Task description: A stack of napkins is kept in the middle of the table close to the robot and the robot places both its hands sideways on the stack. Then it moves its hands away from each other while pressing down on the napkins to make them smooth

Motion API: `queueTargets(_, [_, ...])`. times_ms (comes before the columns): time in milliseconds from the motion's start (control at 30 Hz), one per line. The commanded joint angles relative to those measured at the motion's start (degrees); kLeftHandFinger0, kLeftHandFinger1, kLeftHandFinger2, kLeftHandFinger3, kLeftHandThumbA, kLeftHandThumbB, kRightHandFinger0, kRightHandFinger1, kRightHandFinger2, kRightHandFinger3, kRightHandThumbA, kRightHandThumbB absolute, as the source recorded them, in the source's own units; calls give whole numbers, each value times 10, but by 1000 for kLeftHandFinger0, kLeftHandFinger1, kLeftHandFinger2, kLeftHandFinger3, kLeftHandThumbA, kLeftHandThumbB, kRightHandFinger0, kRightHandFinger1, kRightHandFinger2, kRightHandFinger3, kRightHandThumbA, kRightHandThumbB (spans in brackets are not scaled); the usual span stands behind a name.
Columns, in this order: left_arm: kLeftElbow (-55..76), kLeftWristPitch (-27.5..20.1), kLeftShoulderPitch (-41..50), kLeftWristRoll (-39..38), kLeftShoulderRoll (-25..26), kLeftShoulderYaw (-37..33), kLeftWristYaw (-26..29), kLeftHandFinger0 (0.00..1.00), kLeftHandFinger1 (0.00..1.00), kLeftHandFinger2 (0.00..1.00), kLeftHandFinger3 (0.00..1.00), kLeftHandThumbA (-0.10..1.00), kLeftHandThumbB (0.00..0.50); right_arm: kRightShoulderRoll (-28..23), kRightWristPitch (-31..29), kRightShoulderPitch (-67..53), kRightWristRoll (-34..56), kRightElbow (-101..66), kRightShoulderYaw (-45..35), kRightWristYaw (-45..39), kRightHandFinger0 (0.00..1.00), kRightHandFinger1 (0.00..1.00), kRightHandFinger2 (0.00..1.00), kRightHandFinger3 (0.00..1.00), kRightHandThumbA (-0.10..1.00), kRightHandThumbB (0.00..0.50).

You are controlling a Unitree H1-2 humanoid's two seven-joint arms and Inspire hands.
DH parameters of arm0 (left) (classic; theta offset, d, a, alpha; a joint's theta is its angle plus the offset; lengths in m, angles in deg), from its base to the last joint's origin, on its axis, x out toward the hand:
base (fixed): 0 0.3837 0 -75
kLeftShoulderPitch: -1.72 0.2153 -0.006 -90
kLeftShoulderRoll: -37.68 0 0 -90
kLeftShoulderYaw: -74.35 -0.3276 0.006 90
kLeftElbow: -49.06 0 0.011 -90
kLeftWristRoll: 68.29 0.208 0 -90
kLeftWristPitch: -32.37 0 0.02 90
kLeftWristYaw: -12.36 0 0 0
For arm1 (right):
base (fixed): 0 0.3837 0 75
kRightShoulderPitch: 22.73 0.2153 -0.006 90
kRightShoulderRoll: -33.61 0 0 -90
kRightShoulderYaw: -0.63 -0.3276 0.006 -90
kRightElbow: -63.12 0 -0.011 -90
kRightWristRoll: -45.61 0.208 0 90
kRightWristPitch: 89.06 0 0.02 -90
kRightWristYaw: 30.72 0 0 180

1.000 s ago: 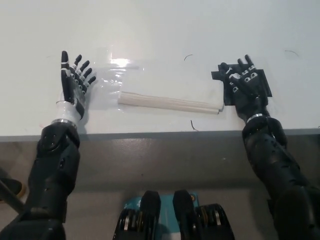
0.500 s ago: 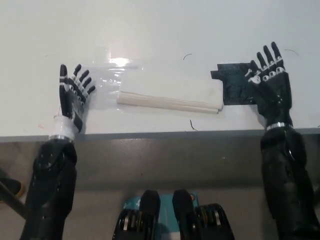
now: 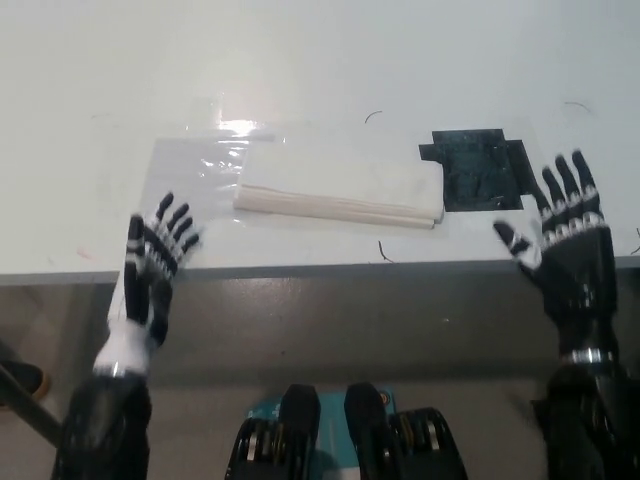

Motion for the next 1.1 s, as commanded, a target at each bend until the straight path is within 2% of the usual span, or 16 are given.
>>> queueTargets(0, [334,-47,144,88,27,-72,-58,1000,1000,1000,1000,1000,298,15,-27,-97,-135,-270,100,-26,1000,1000,1000,1000,1000,283])
queueTargets(100, [359,-70,197,86,33,-79,-63,1000,1000,1000,1000,1000,313,16,-57,-125,-129,-247,111,-31,1000,1000,1000,1000,1000,281])
queueTargets(233, [362,-80,222,88,33,-88,-62,1000,1000,1000,1000,1000,299,14,-67,-151,-136,-241,119,-24,1000,1000,1000,1000,1000,275])
queueTargets(300, [354,-85,231,86,33,-90,-60,1000,1000,1000,1000,1000,330,11,-72,-160,-137,-236,125,-23,1000,1000,1000,1000,1000,269])
queueTargets(367, [331,-92,239,79,37,-95,-60,1000,1000,1000,1000,1000,309,4,-78,-171,-135,-226,134,-21,1000,1000,1000,1000,1000,242])
queueTargets(533, [276,-109,239,80,50,-100,-60,1000,1000,1000,1000,1000,283,-7,-97,-176,-142,-196,146,-8,1000,1000,1000,1000,1000,226])
queueTargets(667, [220,-112,230,85,50,-95,-51,1000,1000,1000,1000,1000,266,-14,-98,-181,-149,-170,150,-6,1000,1000,1000,1000,1000,172])
queueTargets(800, [212,-93,235,75,46,-89,-47,1000,1000,1000,1000,1000,284,-19,-98,-185,-153,-151,152,1,1000,1000,1000,1000,1000,189])
queueTargets(867, [204,-92,232,72,47,-87,-47,1000,1000,1000,1000,1000,283,-20,-98,-183,-158,-143,151,3,1000,1000,1000,1000,1000,171])
queueTargets(1067, [180,-99,220,74,48,-79,-47,1000,1000,1000,1000,1000,275,-22,-98,-173,-152,-122,151,5,1000,1000,1000,1000,1000,161])
